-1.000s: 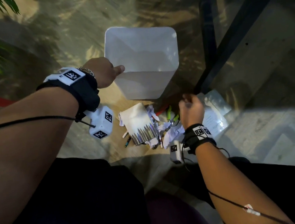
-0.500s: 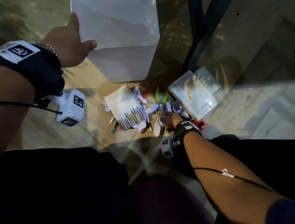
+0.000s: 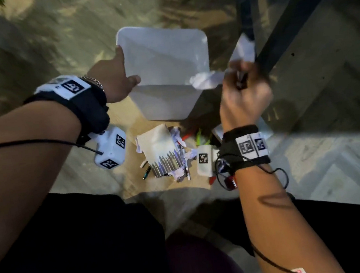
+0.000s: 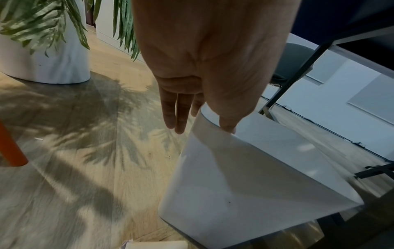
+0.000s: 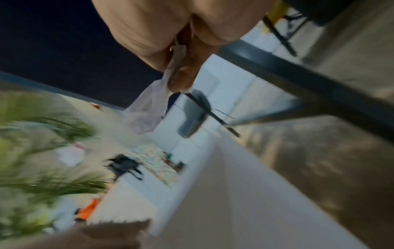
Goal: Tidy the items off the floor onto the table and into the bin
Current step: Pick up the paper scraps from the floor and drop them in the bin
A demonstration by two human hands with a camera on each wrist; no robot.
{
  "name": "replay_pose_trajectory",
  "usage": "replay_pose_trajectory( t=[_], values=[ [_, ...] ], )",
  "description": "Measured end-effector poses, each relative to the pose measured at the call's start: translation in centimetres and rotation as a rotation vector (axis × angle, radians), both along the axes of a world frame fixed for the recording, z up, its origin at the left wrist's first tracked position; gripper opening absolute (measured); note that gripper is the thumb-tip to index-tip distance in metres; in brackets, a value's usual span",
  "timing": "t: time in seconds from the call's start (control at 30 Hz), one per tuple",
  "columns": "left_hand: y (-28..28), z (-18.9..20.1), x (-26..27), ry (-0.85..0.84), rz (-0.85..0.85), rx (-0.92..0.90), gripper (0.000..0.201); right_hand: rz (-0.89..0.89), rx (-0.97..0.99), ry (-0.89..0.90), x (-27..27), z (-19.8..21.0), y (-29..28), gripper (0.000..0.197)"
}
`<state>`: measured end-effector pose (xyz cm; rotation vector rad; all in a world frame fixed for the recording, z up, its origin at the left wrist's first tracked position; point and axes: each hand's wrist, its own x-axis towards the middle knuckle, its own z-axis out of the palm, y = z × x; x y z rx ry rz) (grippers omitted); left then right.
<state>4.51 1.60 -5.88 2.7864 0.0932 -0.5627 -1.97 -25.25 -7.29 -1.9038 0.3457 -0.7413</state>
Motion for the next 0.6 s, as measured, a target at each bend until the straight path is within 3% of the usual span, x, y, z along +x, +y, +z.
replay_pose_trajectory(
  t=[0.07, 0.13, 0.2, 0.33, 0.37, 0.5, 0.6],
  values=[
    [-0.1, 0.3, -0.1, 0.017, 0.004, -0.018, 0.09, 0.056, -0.103, -0.248, 2.1, 3.9, 1.2, 0.013],
    [-0.2, 0.5, -0.2, 0.023, 0.014, -0.036, 0.09, 0.149, -0.176, -0.32, 3.7, 5.2, 2.7, 0.018],
    [-0.3, 0.5, -0.3, 0.024, 0.009, -0.046, 0.09, 0.344, -0.154, -0.132, 4.7, 4.8, 4.4, 0.023],
    [-0.3, 0.4, -0.3, 0.025, 0.016, -0.055, 0.089, 0.615, -0.576, 0.478, 4.9, 0.4, 5.3, 0.032],
    [-0.3, 0.4, -0.4, 0.033, 0.02, -0.062, 0.089, 0.588, -0.582, 0.491, 4.2, -0.1, 5.0, 0.03],
    [-0.4, 0.5, -0.6, 0.036, 0.026, -0.081, 0.09, 0.262, -0.359, 0.17, 0.0, -2.8, 3.0, 0.024],
    [-0.7, 0.6, -0.7, 0.047, 0.001, -0.102, 0.094, 0.208, -0.248, 0.136, -2.6, -4.6, 2.5, 0.021]
  ],
)
